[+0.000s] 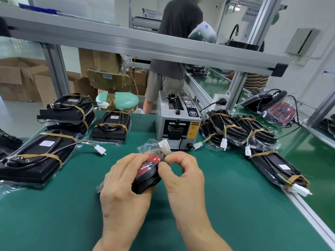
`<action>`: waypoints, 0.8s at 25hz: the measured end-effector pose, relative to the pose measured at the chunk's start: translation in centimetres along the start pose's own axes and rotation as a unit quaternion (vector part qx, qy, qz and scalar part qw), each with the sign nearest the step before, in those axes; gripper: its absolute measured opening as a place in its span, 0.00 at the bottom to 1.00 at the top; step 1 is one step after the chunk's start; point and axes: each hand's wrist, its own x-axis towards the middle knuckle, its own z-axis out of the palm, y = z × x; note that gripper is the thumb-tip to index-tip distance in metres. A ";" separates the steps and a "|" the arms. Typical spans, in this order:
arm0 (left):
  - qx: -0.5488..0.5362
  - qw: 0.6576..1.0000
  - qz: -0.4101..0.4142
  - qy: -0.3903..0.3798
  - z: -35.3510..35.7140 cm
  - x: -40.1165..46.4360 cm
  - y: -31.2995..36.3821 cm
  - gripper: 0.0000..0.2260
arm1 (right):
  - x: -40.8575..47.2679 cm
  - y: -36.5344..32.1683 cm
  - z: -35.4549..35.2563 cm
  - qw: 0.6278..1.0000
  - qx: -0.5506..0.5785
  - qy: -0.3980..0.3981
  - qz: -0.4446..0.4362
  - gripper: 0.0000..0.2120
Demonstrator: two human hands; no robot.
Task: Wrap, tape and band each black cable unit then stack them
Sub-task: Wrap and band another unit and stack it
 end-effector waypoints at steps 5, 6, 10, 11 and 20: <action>-0.011 1.000 -0.009 -0.008 -0.3 0.1 -0.1 0.22 | 0.2 0.1 0.4 0.987 0.131 -0.027 0.086 0.12; -0.014 1.000 -0.015 -0.007 -0.4 0.1 -0.1 0.22 | 0.0 0.1 0.5 0.989 0.117 -0.046 0.075 0.13; -0.040 0.998 -0.052 -0.002 -0.8 0.2 -0.2 0.28 | -0.6 0.3 0.2 0.988 0.062 -0.136 0.038 0.19; -0.045 0.998 -0.051 -0.003 -0.8 0.2 -0.3 0.29 | -0.3 0.3 0.0 0.987 0.055 -0.146 0.036 0.20; -0.308 0.935 -0.174 0.020 -2.2 1.6 -2.0 0.26 | 3.0 1.9 -2.7 0.984 -0.055 -0.168 0.003 0.30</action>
